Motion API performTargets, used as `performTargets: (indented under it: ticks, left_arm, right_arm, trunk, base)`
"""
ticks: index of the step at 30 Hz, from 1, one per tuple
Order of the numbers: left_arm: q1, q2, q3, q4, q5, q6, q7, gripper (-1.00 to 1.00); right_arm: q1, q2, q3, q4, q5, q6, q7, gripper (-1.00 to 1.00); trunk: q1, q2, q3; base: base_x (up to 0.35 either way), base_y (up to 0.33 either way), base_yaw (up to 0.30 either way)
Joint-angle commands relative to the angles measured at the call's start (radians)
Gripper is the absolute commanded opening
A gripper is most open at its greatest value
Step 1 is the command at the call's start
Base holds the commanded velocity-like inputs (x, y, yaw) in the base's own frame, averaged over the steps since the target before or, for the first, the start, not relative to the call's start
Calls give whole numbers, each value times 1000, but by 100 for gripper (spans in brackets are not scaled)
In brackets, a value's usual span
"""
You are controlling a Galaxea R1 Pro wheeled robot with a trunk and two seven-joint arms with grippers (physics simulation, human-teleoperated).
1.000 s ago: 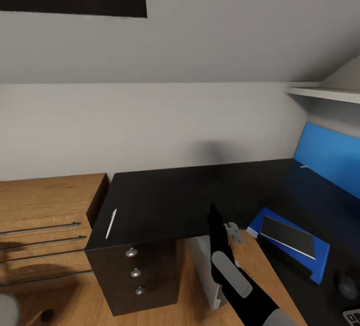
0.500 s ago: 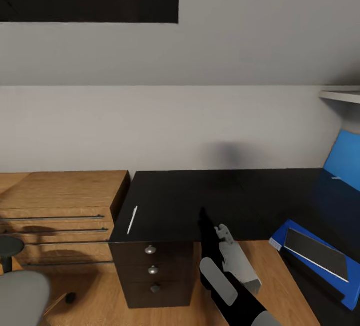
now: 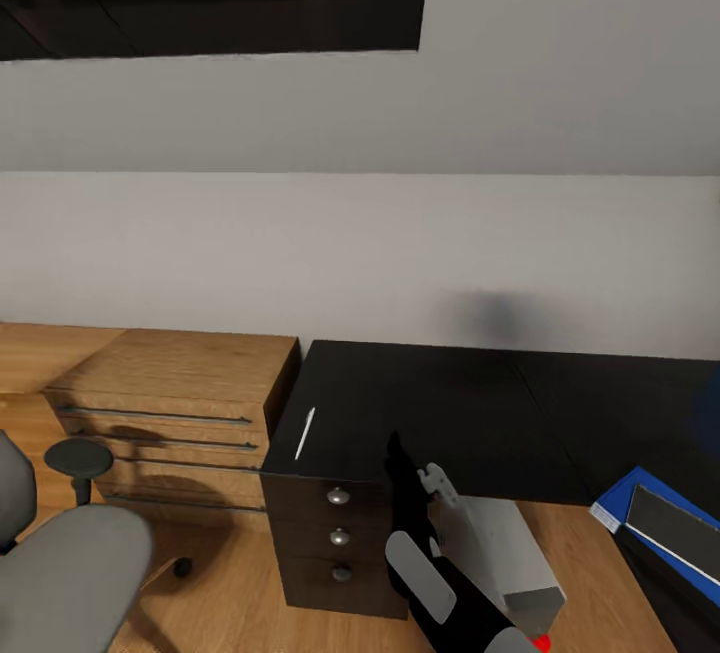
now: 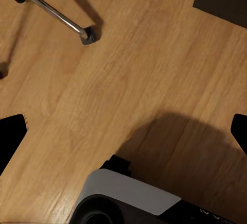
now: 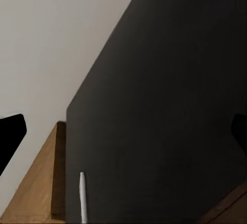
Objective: In the bedroom, organize the workspace by keeping the computer under the desk, ensuring the monitor is on the desk, placing the keyboard on the desk next to the monitor, placing the mouse on the desk next to the keyboard, moving the folder from the swivel chair onto the desk next to the mouse, stacking the notebook on top of the folder with the pen on top of the notebook, and positioning the swivel chair next to the desk.
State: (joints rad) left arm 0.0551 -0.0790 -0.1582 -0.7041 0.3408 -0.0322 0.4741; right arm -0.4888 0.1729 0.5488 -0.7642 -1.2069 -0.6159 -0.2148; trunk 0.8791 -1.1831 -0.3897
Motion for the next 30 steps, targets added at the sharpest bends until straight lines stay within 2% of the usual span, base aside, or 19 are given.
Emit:
performTargets:
  ticks: [1,8,30]
  left_arm:
    - [0,1,-4,-2,10,-3,6,100]
    - [0,1,-4,-2,10,-3,6,100]
    - [0,1,-4,0,10,-3,6,100]
  right_arm:
    - [-1,1,5,4,2,-6,-6,100]
    - [-2,2,5,21,37,-7,-7,100]
    - [-2,2,0,42,45,-14,-8,100]
  trunk:
    - [0,-1,-1]
    - [0,-1,2]
    - [0,-1,10]
  base:
    - [0,0,273]
    - [0,0,275]
    - [0,0,276]
